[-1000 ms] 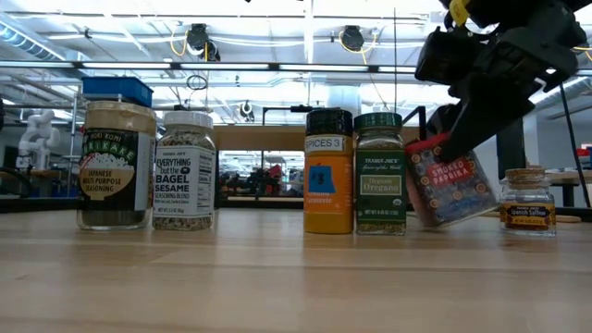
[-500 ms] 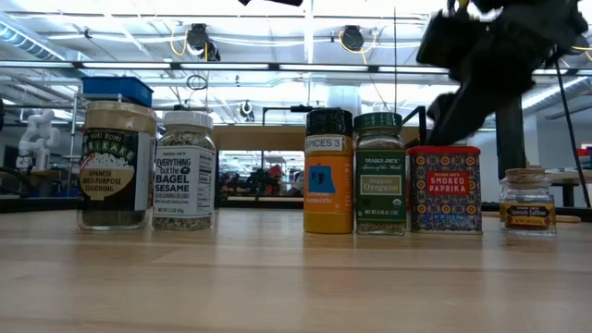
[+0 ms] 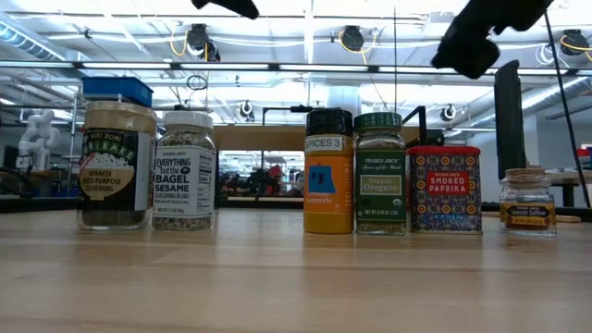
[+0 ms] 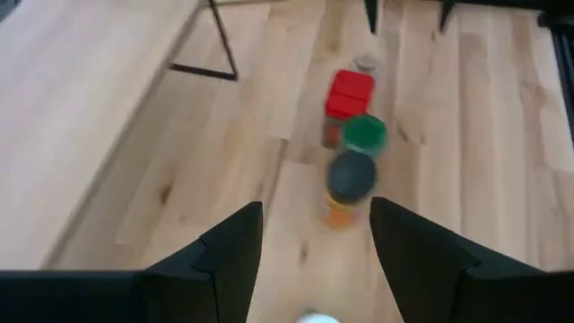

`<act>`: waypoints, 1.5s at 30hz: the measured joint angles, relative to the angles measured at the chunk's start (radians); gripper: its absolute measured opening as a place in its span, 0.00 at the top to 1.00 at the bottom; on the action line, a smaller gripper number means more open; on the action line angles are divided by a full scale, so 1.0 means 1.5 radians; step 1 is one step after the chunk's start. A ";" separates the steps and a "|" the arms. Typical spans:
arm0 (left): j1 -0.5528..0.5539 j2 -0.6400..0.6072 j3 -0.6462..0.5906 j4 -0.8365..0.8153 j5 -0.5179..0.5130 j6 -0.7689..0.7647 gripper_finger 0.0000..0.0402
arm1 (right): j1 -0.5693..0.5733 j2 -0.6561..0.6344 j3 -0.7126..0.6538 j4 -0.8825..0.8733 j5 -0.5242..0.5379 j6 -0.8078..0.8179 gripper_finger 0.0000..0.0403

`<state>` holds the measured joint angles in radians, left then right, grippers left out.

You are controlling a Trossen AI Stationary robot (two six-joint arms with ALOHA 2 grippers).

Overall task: Shelf spices
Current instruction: Put the golden seasoning bottle on the shelf

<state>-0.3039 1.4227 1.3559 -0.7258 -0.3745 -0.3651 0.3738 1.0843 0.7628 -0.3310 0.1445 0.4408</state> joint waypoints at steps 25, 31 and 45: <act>-0.129 0.010 -0.084 0.161 -0.129 -0.088 0.47 | 0.066 0.002 0.000 -0.014 0.080 0.046 0.46; -0.181 0.021 -0.084 0.159 -0.197 -0.077 0.47 | 0.058 0.002 0.000 -0.013 0.134 -0.005 0.46; -0.184 0.139 -0.084 0.171 -0.179 -0.108 0.47 | 0.035 0.002 -0.001 -0.006 0.144 0.046 0.46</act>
<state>-0.5805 1.6305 1.2302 -0.4689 -0.6436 -0.5268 0.4259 1.0866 0.7620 -0.3404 0.3604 0.5101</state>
